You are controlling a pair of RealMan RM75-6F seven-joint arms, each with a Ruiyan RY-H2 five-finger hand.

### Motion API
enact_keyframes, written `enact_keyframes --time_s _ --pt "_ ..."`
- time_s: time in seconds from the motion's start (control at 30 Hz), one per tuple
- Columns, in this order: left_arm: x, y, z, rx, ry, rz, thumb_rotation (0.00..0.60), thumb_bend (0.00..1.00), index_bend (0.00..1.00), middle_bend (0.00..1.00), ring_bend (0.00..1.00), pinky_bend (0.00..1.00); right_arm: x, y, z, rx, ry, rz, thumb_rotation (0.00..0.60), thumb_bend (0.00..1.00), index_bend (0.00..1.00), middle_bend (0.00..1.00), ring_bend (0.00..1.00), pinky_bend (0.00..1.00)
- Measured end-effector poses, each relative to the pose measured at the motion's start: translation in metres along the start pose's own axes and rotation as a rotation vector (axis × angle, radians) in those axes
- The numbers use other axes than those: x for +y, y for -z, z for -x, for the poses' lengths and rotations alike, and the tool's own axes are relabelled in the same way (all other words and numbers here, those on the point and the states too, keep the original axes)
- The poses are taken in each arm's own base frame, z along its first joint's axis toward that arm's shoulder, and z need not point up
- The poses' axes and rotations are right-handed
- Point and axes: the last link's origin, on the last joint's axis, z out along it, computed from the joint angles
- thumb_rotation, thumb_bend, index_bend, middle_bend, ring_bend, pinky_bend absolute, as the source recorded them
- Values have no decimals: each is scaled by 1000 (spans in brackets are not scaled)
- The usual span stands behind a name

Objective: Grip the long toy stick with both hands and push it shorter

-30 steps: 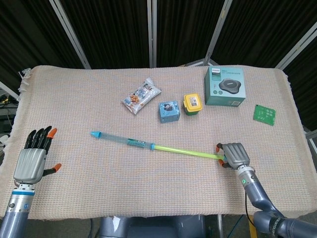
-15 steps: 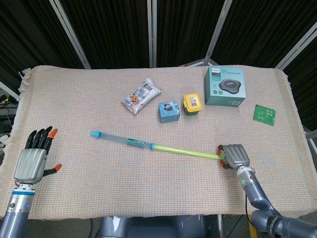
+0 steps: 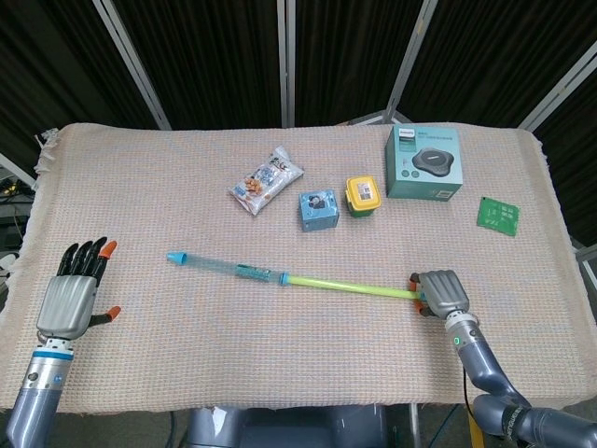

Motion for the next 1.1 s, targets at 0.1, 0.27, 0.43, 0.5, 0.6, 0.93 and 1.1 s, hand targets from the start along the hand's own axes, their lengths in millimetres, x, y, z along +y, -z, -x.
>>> enact_keyframes --time_s 0.1,0.27,0.43,0.5,0.6,0.93,1.1 --pt "2 -11 4 -1 -9 16 600 0 0 278 221 197 0 1 -2 2 3 -6 600 495 647 1000 1000 1000" --pt "5 -35 14 -15 -22 64 600 0 59 718 680 845 1 4 -6 5 1 -11 600 494 654 1000 1000 1000" --pt "13 -65 27 -52 -28 135 600 0 186 835 805 1000 3 6 -10 6 -2 -8 600 494 659 1000 1000 1000" --pt "17 -80 35 -80 -46 165 600 11 199 837 807 1000 5 5 -10 3 -4 -3 600 495 660 1000 1000 1000" --pt "25 -102 48 -130 -76 199 600 94 204 840 810 1000 6 5 -10 0 -11 6 600 498 662 1000 1000 1000" --pt "56 -134 83 -229 -59 226 600 192 337 841 811 1000 6 4 -7 -9 -24 10 600 514 666 1000 1000 1000" --pt "64 -137 93 -242 -40 234 600 279 412 841 811 1000 5 4 -8 -5 -24 8 600 517 667 1000 1000 1000"
